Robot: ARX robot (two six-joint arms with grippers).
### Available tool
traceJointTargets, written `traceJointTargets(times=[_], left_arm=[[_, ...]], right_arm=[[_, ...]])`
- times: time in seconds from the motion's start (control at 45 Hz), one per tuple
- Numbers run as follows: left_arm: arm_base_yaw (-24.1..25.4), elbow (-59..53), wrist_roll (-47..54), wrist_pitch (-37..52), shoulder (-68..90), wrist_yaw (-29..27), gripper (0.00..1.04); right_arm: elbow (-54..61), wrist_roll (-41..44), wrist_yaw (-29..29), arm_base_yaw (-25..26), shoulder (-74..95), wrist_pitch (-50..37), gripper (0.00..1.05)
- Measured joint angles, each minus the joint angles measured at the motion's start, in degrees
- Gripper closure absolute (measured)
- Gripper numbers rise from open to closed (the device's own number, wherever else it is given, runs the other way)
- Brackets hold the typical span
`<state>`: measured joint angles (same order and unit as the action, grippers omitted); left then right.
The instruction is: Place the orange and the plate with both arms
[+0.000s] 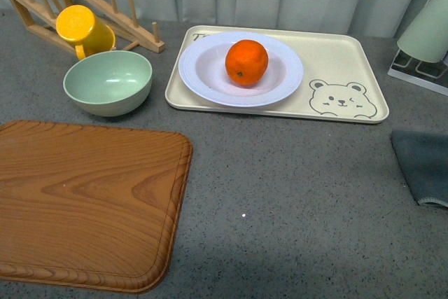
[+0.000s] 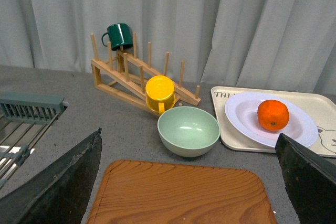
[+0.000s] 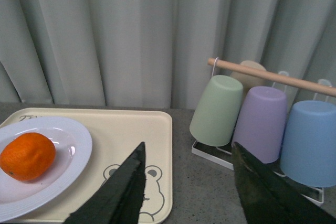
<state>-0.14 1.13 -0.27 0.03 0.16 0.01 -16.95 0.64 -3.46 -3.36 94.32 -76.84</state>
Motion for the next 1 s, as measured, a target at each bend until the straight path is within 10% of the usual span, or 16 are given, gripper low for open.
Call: traceJointTargets(times=[0.289, 1.0], left_arm=[[0.0, 0.0, 0.0, 0.0, 0.0, 0.0, 0.07], [0.0, 0.0, 0.0, 0.0, 0.0, 0.0, 0.07]], right_arm=[[8.8, 0.0, 3.2, 3.3, -14.0, 5.9, 1.04], [16.5, 0.0, 3.4, 3.3, -57.4, 40.9, 1.04]])
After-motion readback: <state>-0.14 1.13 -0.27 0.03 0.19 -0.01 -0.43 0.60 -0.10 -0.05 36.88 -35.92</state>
